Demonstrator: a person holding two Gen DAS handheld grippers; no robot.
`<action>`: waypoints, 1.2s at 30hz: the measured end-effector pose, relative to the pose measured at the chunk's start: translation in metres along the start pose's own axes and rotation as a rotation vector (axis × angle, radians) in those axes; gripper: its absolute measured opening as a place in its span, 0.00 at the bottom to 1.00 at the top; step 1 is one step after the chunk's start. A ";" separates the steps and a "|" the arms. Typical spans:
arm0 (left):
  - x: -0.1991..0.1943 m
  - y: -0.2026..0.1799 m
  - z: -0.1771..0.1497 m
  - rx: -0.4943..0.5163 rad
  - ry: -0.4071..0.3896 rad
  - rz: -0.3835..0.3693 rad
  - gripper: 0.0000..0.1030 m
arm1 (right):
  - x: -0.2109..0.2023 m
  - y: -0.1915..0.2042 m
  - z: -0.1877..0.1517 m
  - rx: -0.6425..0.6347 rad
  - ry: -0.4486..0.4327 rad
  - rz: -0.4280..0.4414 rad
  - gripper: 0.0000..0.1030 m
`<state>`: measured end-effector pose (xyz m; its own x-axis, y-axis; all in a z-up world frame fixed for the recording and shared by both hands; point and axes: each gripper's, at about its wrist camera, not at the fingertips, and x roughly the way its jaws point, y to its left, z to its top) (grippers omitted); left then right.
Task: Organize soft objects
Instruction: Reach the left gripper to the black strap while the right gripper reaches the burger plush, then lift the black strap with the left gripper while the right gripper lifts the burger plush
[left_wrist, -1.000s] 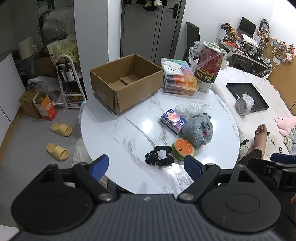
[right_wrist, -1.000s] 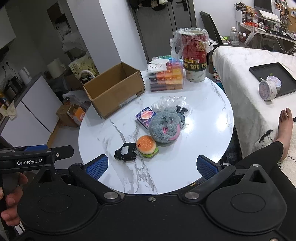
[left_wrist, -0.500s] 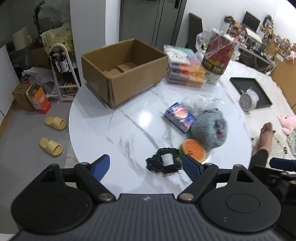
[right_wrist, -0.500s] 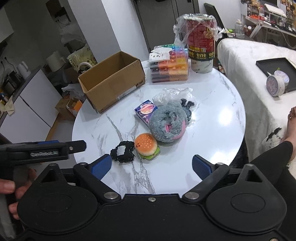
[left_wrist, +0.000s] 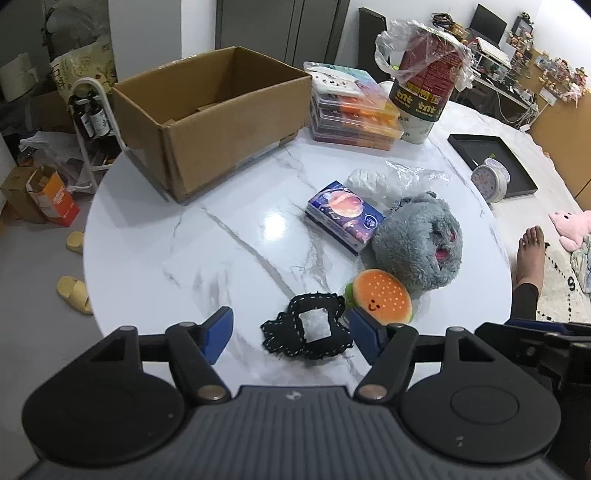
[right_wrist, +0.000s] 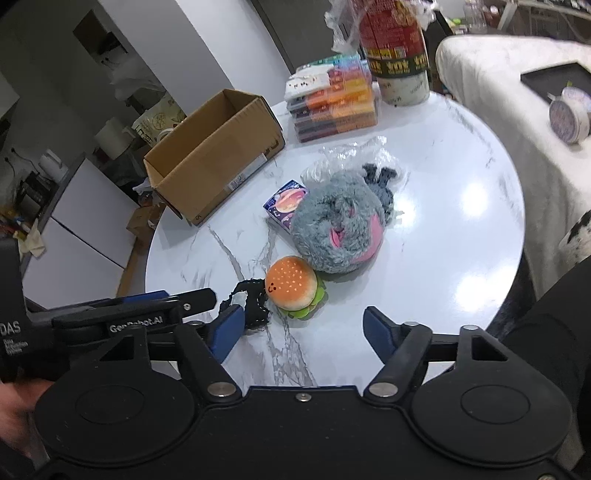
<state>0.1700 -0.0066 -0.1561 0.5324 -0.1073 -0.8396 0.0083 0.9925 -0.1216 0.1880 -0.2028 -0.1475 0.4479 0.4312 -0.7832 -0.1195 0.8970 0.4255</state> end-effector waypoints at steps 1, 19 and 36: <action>0.003 -0.001 0.000 0.000 0.004 -0.002 0.66 | 0.004 -0.001 0.000 0.005 0.005 -0.002 0.64; 0.047 0.001 -0.007 -0.008 0.061 0.007 0.61 | 0.063 0.000 0.009 0.000 0.068 -0.026 0.59; 0.034 0.014 0.000 -0.082 -0.007 0.004 0.21 | 0.087 0.010 0.011 -0.003 0.093 -0.024 0.59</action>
<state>0.1882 0.0037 -0.1859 0.5386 -0.1028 -0.8362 -0.0633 0.9848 -0.1618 0.2359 -0.1571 -0.2064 0.3661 0.4162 -0.8323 -0.1121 0.9076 0.4046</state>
